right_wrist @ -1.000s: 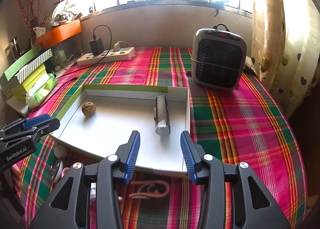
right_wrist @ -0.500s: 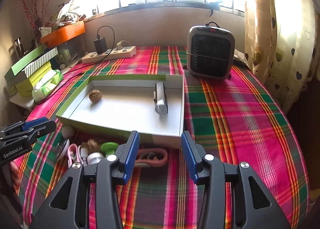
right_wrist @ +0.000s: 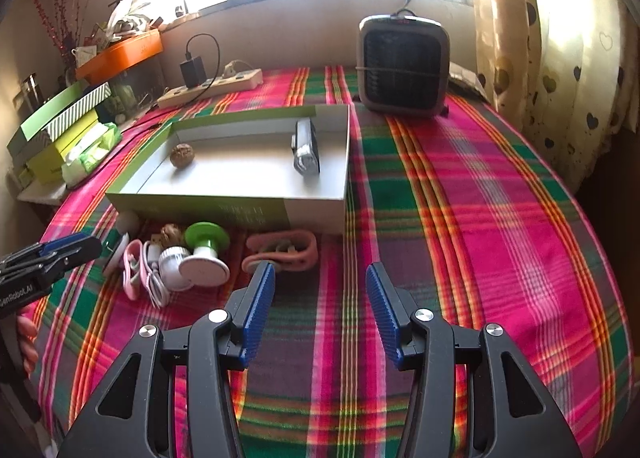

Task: Organize objects
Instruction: 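Withdraw both grippers from the box back toward the remaining items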

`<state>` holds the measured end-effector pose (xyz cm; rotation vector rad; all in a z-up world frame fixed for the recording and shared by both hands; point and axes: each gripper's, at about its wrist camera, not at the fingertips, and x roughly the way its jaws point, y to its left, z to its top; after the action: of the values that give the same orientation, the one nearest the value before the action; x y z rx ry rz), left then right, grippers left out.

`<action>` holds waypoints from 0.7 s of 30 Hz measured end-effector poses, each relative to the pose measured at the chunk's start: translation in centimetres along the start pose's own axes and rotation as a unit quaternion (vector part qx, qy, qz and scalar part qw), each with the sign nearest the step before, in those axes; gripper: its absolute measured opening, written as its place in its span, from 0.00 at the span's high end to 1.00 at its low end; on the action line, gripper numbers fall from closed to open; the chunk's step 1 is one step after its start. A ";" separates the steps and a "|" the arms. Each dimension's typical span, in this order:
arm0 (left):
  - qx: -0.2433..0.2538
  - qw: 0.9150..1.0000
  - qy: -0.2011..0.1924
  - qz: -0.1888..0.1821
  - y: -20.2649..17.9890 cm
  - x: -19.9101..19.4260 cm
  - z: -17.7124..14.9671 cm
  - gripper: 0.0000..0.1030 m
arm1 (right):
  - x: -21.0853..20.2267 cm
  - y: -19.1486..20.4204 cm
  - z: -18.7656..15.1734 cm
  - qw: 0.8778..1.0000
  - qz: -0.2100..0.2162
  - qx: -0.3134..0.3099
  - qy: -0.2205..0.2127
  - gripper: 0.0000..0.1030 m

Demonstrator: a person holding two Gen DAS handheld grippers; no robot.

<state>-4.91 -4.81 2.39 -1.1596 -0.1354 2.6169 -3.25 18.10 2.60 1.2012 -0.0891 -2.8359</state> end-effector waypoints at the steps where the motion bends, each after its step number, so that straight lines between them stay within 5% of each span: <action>1: 0.002 1.000 0.001 -0.005 -0.1 0.0 -0.1 0.58 | 0.0 0.0 -0.1 1.000 -0.001 0.001 -0.001 0.52; 21: 0.020 0.999 0.027 -0.001 -0.8 2.2 -0.2 0.57 | 0.4 0.6 -0.1 1.000 -0.003 -0.012 0.007 0.52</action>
<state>-6.05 -3.41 0.83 -1.2150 -0.0730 2.5711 -3.44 17.43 2.26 1.2189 -0.0504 -2.8245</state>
